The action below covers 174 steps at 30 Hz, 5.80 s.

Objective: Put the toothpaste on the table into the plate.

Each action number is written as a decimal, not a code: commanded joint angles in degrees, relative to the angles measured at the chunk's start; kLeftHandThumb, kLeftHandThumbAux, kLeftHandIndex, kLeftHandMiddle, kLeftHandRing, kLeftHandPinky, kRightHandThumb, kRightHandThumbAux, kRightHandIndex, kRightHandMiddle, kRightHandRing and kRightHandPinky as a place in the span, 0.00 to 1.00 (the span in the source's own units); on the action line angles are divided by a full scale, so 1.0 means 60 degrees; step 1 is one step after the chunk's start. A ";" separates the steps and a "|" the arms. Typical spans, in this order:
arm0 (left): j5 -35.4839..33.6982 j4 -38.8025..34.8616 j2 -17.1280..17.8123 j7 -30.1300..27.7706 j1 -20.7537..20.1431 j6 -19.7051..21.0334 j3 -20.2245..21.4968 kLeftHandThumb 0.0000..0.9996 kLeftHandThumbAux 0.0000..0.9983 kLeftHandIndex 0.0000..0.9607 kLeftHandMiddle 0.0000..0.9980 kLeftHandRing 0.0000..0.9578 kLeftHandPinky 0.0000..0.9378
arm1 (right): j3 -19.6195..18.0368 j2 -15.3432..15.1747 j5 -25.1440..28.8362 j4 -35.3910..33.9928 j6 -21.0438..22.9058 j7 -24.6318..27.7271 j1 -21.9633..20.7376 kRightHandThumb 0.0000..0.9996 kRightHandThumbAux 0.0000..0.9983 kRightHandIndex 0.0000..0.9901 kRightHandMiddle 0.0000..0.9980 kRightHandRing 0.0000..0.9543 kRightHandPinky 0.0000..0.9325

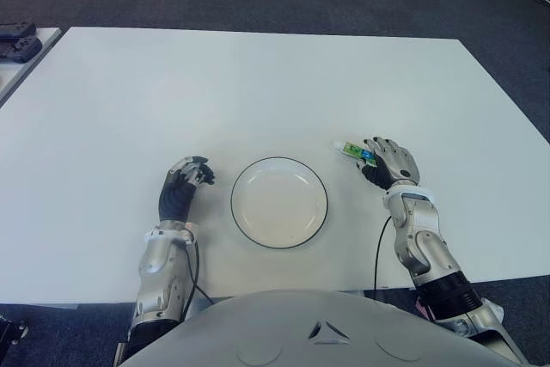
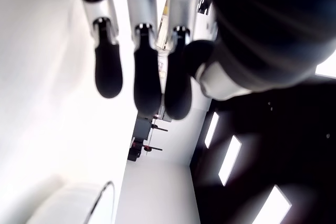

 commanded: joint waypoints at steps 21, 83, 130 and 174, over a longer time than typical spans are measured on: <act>-0.0031 0.0249 0.0037 -0.0103 0.0312 0.0568 -0.0027 0.72 0.72 0.45 0.58 0.59 0.57 | -0.0129 0.0057 0.0143 0.1440 0.0557 -0.0486 -0.0325 0.72 0.22 0.00 0.00 0.00 0.00; -0.0118 0.0010 -0.0071 0.0004 0.0470 0.0771 0.0104 0.72 0.72 0.45 0.58 0.59 0.57 | 0.2029 -0.0231 0.0864 0.2643 -0.0587 -0.0784 0.0171 0.62 0.16 0.00 0.00 0.00 0.00; -0.0322 -0.0129 -0.0083 0.0053 0.0426 0.0906 0.0170 0.72 0.72 0.45 0.58 0.59 0.57 | 0.0714 0.0584 0.3027 0.6592 -0.2048 -0.3196 -0.1291 0.75 0.68 0.44 0.47 0.53 0.60; -0.0255 -0.0222 -0.0055 -0.0003 0.0444 0.0871 0.0239 0.71 0.72 0.45 0.59 0.59 0.57 | -0.0620 0.1111 0.4791 0.6062 -0.3963 -0.5739 -0.0956 0.89 0.67 0.50 0.42 0.49 0.57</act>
